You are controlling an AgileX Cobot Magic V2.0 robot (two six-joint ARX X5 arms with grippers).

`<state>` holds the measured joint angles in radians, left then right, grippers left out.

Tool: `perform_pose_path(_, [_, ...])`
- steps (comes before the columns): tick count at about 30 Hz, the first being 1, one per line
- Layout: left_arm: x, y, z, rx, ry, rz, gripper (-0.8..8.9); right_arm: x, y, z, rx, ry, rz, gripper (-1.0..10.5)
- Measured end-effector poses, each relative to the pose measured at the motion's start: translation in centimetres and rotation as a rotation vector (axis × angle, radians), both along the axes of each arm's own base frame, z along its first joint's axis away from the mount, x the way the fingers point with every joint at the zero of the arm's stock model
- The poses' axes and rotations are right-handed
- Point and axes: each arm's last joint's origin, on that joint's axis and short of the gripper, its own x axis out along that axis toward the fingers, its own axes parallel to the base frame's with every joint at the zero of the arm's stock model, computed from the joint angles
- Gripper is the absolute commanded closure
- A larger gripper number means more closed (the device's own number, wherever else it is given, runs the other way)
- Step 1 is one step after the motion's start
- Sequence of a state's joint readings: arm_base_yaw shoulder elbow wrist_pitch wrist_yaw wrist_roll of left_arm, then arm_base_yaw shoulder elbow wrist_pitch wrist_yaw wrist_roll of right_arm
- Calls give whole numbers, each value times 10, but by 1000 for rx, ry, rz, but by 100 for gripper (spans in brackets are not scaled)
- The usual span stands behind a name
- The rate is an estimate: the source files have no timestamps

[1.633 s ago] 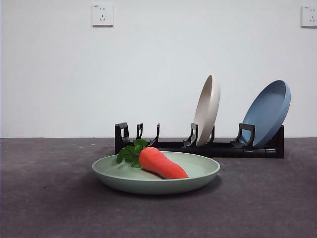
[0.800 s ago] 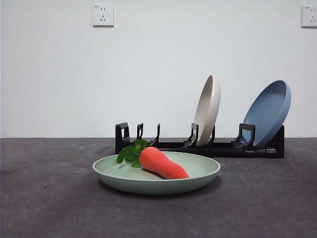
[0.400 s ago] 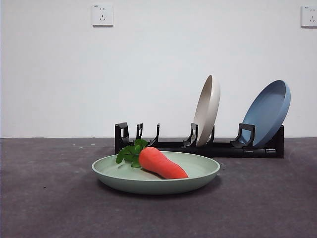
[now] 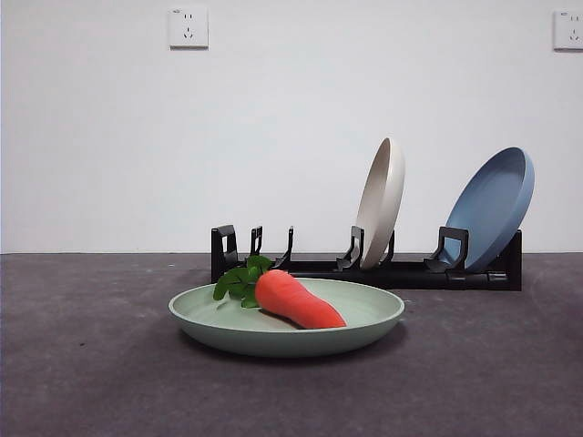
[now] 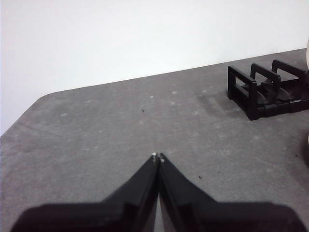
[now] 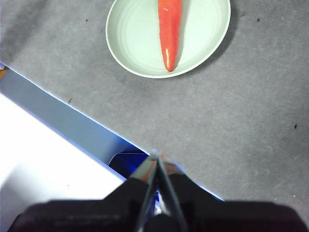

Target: Take the green plate from the plate rack,put the plate on the table,take the carrot from the table,put the carrot in the plate

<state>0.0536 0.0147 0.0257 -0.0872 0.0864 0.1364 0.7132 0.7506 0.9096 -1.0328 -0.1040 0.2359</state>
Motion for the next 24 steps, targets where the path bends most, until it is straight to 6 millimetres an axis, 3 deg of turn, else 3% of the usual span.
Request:
perform_pose_path(9, [-1,0,-11,-30,92,5,817,0,0,0,0,0,0,942])
perform_pose_path(24, [-1,0,-11,-37,92,8,817,0,0,0,0,0,0,942])
